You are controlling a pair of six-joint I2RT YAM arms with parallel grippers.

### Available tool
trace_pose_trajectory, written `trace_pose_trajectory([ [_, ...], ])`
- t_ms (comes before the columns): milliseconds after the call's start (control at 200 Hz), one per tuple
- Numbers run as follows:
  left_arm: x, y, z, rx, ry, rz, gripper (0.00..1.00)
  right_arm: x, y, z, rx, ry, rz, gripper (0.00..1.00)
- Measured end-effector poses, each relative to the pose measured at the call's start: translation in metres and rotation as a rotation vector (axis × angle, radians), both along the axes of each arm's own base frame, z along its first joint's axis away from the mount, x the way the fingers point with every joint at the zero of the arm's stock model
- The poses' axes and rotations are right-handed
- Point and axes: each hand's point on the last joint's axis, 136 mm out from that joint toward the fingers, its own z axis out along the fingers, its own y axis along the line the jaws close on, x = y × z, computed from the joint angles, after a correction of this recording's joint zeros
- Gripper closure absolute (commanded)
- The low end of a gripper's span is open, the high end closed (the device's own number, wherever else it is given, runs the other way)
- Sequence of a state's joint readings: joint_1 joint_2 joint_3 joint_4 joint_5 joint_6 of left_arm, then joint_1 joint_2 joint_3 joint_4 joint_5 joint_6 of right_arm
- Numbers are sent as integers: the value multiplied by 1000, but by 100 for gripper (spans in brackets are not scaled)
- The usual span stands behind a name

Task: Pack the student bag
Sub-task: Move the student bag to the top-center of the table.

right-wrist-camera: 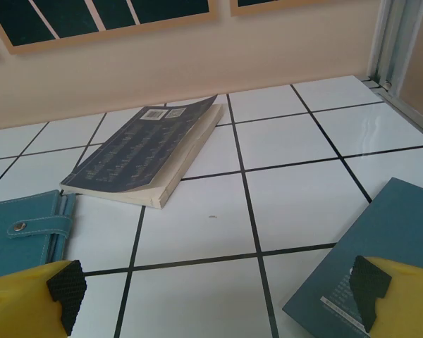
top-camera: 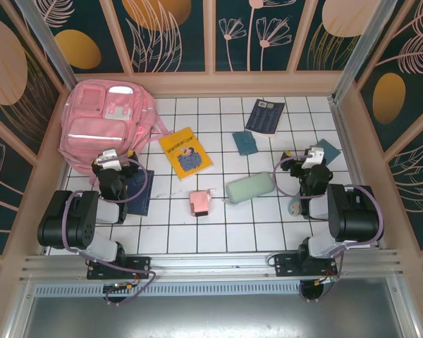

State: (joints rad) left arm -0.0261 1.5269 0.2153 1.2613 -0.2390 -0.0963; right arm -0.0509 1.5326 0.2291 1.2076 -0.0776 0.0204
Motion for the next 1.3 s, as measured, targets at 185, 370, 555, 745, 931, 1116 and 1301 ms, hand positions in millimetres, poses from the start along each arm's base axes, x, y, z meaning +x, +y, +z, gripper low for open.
trace_pose_trajectory([
  [185, 0, 0, 0, 3, 1, 0, 1, 0, 0, 0, 0, 0, 0, 1],
  [370, 0, 0, 0, 3, 1, 0, 1, 0, 0, 0, 0, 0, 0, 1],
  [555, 0, 0, 0, 3, 1, 0, 1, 0, 0, 0, 0, 0, 0, 1],
  [745, 0, -1, 0, 2, 1, -8, 1, 0, 0, 0, 0, 0, 0, 1],
  [931, 1, -3, 1, 1, 2, -16, 1, 0, 0, 0, 0, 0, 0, 1],
  [1116, 22, 1, 38, -5, 1, 11, 1, 2, 0, -2, 2, 27, -2, 1],
  [1301, 40, 11, 119, -116, -72, 84, 1, 33, -7, 47, 42, 15, -33, 1],
])
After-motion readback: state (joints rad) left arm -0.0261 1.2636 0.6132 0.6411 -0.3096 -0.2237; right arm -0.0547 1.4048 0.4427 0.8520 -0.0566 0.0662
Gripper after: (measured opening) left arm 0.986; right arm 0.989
